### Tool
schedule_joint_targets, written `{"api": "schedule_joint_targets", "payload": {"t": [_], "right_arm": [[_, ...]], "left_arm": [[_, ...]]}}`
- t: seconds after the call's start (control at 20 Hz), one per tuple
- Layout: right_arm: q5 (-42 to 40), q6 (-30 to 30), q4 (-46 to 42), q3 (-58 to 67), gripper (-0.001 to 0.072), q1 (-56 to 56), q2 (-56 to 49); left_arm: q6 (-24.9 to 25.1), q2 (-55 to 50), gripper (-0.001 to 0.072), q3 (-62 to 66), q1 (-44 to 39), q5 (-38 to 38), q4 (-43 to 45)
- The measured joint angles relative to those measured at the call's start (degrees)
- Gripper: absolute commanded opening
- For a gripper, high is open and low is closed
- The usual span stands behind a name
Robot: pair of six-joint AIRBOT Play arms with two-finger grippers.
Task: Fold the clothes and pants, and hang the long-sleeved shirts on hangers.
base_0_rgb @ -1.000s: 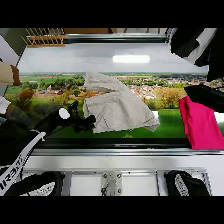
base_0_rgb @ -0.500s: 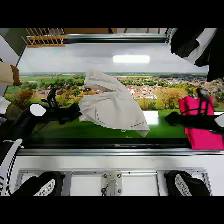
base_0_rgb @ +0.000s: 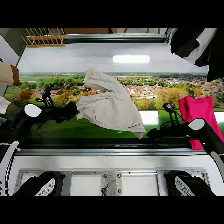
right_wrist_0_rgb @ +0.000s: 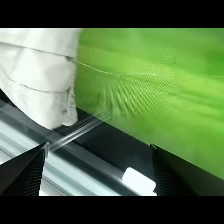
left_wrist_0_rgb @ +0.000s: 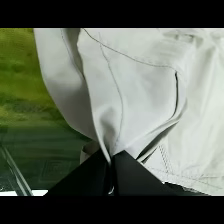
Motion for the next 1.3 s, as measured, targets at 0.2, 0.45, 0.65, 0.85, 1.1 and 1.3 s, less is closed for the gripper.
{"api": "schedule_joint_targets", "payload": {"t": [0.2,0.45,0.65,0.85,1.1,1.3], "right_arm": [[-7.2,1.6,0.5,-1.2,0.0700,6.8,-0.5],[-11.8,3.5,1.3,-1.7,0.0613,12.7,-3.8],[-13.0,5.2,2.3,-1.7,0.0027,15.3,-7.6],[-13.8,9.1,1.1,-0.8,0.0025,16.1,-7.8],[-5.9,19.4,-22.0,11.8,0.0025,16.3,0.0],[0.4,22.9,-35.6,29.4,0.0025,16.3,7.6]], "left_arm": [[0.0,0.0,0.0007,0.0,0.0,0.2,0.0],[0.0,0.0,0.0007,0.0,0.0,0.3,0.0],[0.0,0.0,0.0007,0.0,0.0,0.7,0.0],[0.0,0.3,0.0007,0.3,0.4,1.0,0.0],[0.0,6.0,0.0007,9.3,6.2,-2.9,-0.4],[0.0,14.5,0.0007,23.0,9.9,-6.4,-1.4]]}}
